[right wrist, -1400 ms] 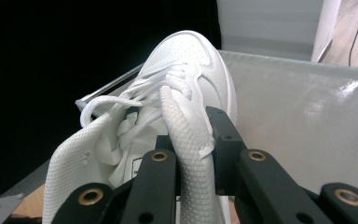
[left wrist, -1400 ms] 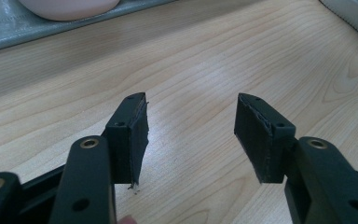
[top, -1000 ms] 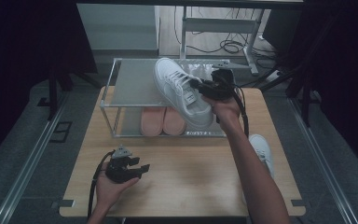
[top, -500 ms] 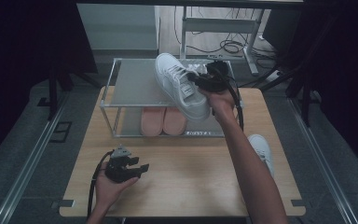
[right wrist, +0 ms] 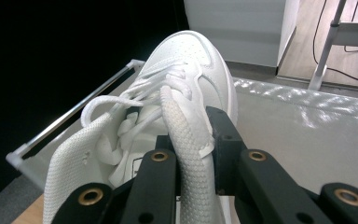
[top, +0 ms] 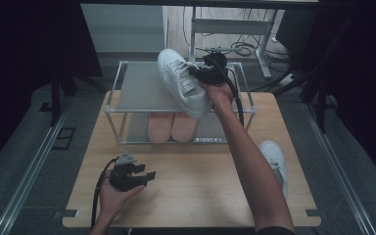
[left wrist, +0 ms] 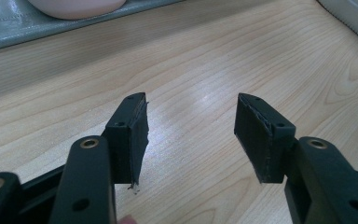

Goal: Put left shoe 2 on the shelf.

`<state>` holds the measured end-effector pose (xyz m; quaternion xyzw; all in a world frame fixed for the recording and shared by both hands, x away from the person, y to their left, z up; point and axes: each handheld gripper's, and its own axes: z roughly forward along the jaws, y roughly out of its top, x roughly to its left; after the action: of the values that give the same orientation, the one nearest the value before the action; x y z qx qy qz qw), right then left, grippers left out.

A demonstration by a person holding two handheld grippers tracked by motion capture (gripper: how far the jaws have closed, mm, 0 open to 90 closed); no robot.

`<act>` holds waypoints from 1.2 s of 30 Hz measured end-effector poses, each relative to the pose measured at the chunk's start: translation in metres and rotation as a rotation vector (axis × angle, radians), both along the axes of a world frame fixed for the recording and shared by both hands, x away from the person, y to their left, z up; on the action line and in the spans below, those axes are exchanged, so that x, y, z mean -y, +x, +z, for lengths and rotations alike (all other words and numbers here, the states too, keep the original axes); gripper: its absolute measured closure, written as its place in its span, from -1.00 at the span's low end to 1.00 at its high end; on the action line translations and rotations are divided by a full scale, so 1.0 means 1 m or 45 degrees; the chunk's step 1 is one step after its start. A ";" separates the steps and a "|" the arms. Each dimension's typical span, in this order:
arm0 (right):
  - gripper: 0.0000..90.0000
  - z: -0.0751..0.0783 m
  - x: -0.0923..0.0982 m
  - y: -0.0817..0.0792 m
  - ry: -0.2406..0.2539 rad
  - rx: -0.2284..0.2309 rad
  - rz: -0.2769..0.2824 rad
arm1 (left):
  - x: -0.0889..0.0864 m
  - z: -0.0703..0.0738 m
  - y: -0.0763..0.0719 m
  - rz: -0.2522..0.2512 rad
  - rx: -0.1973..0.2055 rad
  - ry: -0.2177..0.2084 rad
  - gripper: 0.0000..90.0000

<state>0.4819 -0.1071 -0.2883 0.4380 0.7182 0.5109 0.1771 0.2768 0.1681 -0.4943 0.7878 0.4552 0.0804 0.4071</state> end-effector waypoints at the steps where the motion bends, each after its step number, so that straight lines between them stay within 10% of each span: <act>1: 0.82 0.000 -0.002 0.003 0.000 -0.002 -0.004 | 0.000 0.000 0.000 0.000 0.000 0.000 -0.01; 31: 0.77 -0.025 -0.028 0.063 0.022 -0.158 -0.203 | 0.000 -0.004 0.002 -0.007 -0.012 -0.003 -0.01; 36: 0.38 -0.026 -0.020 0.064 0.047 -0.150 -0.155 | 0.002 -0.005 0.001 -0.011 -0.016 0.003 -0.01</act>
<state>0.5458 -0.0870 -0.3145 0.5132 0.6900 0.4856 0.1571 0.2782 0.1666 -0.4990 0.7908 0.4542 0.0743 0.4035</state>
